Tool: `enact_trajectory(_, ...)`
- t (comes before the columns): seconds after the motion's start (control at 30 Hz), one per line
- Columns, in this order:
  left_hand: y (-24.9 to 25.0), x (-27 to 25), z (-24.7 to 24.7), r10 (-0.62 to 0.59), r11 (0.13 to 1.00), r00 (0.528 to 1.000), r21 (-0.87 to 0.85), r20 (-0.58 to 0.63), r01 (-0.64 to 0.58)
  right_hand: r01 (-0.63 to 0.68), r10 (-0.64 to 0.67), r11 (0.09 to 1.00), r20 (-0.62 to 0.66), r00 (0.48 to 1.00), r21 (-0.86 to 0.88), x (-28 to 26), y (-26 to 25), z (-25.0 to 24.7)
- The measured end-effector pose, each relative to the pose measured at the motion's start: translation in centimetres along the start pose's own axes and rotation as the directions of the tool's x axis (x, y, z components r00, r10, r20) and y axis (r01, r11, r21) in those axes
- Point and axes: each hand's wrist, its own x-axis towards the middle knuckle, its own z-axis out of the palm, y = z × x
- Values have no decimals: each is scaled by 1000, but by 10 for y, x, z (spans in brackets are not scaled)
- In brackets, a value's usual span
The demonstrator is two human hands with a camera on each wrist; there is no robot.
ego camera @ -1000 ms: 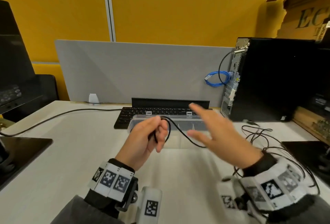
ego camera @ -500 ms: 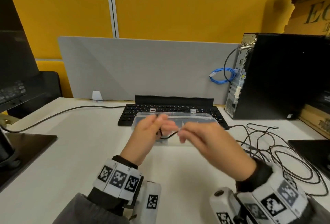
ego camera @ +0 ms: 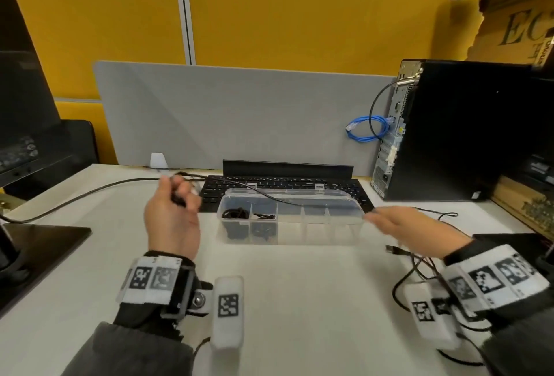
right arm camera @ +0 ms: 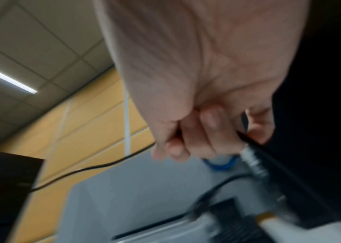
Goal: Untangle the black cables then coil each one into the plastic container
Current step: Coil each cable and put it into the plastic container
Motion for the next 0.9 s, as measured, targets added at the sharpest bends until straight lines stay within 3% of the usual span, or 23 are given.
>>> enact_trajectory(0.07,8,10,-11,78,992,989,-86,-127,-90,-232,205,955,-155,966,-184,-2,28,-13)
enact_trajectory(0.1,9,13,-15,97,987,981,-108,-170,-116,-332,255,919,-320,912,-213,-4,42,-17)
enact_trajectory(0.13,9,15,-18,111,983,974,-123,-199,-137,-394,287,910,-491,823,-130,-7,51,-23)
enact_trajectory(0.2,6,16,-19,129,979,968,-126,-214,-159,-380,279,924,-729,626,27,-12,64,-32)
enact_trajectory(0.23,5,15,-17,129,983,971,-105,-200,-152,-373,281,926,-762,583,57,-13,67,-32)
enact_trajectory(0.27,3,12,-13,119,989,979,-70,-166,-132,-389,280,921,-755,593,36,-11,66,-32)
enact_trajectory(0.33,-3,3,-5,57,998,997,24,-57,-55,-412,247,905,-657,712,-106,-6,53,-25)
enact_trajectory(0.4,-12,-8,1,-57,986,992,162,115,38,-296,160,940,-552,818,-167,-5,24,-17)
enact_trajectory(0.43,-17,-14,4,-137,962,968,261,209,79,-180,65,970,-533,843,-166,-5,6,-12)
enact_trajectory(0.53,-31,-31,12,-387,842,827,523,408,136,188,-223,975,-466,856,-122,-7,-52,8)
enact_trajectory(0.6,-34,-40,16,-489,799,730,581,477,155,315,-320,947,-331,888,-70,-9,-79,23)
enact_trajectory(0.63,-34,-41,16,-510,790,700,593,499,153,381,-355,924,-285,890,38,-10,-86,30)
enact_trajectory(0.67,-33,-42,16,-519,786,683,600,513,147,432,-367,868,-269,891,246,-11,-89,35)
enact_trajectory(0.7,-33,-42,16,-520,787,678,601,520,142,445,-346,743,-283,895,499,-13,-91,36)
enact_trajectory(0.77,-32,-42,16,-506,798,692,584,515,149,357,-295,494,-234,926,793,-16,-89,35)
enact_trajectory(0.8,-31,-42,16,-501,806,697,569,512,162,342,-293,460,-223,930,820,-17,-88,34)
enact_trajectory(0.9,-29,-44,19,-511,825,682,520,522,221,431,-209,623,-391,896,653,-8,-83,35)
